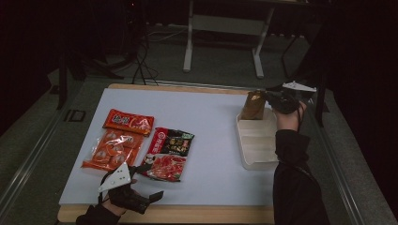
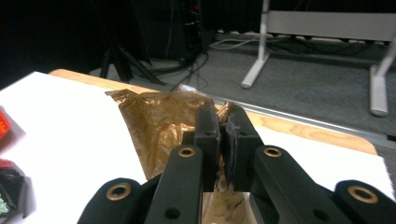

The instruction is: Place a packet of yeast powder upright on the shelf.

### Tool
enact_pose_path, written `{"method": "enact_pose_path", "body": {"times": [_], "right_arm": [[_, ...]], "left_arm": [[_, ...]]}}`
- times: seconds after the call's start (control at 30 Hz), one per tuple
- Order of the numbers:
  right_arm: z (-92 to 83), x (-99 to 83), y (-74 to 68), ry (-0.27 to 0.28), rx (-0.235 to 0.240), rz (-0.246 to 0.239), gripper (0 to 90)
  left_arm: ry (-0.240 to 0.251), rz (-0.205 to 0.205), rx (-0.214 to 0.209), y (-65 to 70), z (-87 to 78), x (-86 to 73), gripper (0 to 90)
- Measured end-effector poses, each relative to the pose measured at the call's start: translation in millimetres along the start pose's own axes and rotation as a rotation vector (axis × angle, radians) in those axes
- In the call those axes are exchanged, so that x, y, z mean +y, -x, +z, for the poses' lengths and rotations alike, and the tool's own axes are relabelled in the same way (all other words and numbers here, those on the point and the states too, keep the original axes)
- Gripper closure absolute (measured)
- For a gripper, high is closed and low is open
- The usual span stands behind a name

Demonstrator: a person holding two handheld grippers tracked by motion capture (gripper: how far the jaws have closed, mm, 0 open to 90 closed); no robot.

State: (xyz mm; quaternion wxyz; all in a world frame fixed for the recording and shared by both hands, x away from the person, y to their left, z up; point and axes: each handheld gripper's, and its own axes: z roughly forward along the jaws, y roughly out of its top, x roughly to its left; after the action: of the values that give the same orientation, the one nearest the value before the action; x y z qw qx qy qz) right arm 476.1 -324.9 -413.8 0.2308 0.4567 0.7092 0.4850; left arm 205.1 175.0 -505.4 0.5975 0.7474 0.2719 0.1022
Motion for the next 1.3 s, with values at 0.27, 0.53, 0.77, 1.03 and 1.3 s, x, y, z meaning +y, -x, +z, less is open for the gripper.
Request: {"method": "enact_pose_path", "body": {"times": [0.27, 0.53, 0.77, 1.03, 1.3], "right_arm": [[-11.7, 10.4, -2.8, -0.026, -0.027, -0.047, 65.7], [-29.0, 20.3, -9.0, -0.027, -0.086, -0.028, 52.0], [-41.1, 34.1, -28.1, 0.015, -0.052, -0.061, 42.9], [-49.1, 37.8, -55.5, 0.034, 0.008, -0.034, 21.4], [-57.0, 25.6, -84.8, 0.027, 0.125, -0.039, 13.2]], "left_arm": [[-0.004, -0.001, 0.002, -0.1, 0.9, -0.4, 0.0], [-0.010, 0.000, 0.001, 0.0, 1.5, -0.5, 0.0], [-0.014, -0.001, 0.000, -0.3, 2.8, -0.7, 0.0], [-0.016, -0.001, -0.001, -0.1, 2.9, -0.8, 0.0], [-0.026, 0.004, -0.011, 0.4, 4.7, -0.6, 0.0]]}}
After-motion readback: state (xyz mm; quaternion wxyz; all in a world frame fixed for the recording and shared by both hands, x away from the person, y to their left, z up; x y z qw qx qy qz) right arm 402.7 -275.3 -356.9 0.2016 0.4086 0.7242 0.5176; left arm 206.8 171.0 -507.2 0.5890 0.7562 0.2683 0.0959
